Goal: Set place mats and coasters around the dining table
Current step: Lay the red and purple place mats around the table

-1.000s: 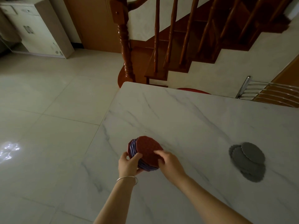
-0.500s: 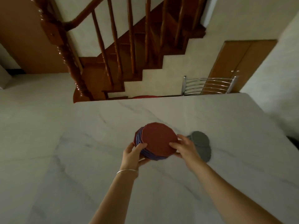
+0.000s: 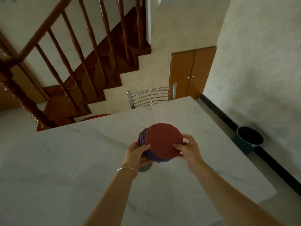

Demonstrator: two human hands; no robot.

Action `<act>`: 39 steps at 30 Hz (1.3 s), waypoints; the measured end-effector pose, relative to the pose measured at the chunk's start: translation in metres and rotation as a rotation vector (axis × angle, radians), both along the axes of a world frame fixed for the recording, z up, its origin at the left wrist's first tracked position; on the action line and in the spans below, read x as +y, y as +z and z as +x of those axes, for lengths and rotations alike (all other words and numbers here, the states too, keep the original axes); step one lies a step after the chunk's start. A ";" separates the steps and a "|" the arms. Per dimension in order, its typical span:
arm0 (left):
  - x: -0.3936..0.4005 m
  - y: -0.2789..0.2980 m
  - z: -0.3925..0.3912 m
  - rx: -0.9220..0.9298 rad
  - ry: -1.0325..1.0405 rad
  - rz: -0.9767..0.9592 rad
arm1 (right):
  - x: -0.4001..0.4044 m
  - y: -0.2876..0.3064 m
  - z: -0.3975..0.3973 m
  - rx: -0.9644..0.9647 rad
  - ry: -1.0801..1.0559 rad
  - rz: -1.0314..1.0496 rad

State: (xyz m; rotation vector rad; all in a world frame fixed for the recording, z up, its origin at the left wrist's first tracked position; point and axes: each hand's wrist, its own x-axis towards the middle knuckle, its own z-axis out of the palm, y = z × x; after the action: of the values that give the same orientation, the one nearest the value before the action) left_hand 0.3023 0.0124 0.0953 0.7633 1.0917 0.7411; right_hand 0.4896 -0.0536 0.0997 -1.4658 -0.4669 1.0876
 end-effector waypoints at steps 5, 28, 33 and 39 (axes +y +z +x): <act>-0.040 0.000 0.088 0.024 -0.039 -0.030 | -0.040 -0.003 0.091 0.046 -0.007 -0.006; 0.009 -0.016 0.246 -0.315 -0.050 -0.105 | 0.012 0.017 0.263 -0.136 0.079 -0.103; 0.019 -0.023 0.263 -0.268 0.014 -0.080 | 0.026 0.007 0.280 -0.867 0.264 -0.099; 0.017 -0.034 0.292 -0.161 0.175 -0.079 | 0.046 -0.003 0.299 -1.130 0.906 0.102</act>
State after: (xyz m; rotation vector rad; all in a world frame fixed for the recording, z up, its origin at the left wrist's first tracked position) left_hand 0.5941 0.0292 0.0617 0.5360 1.0439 0.8867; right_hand 0.7887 -0.0071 0.0968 -1.7060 -2.0896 0.7335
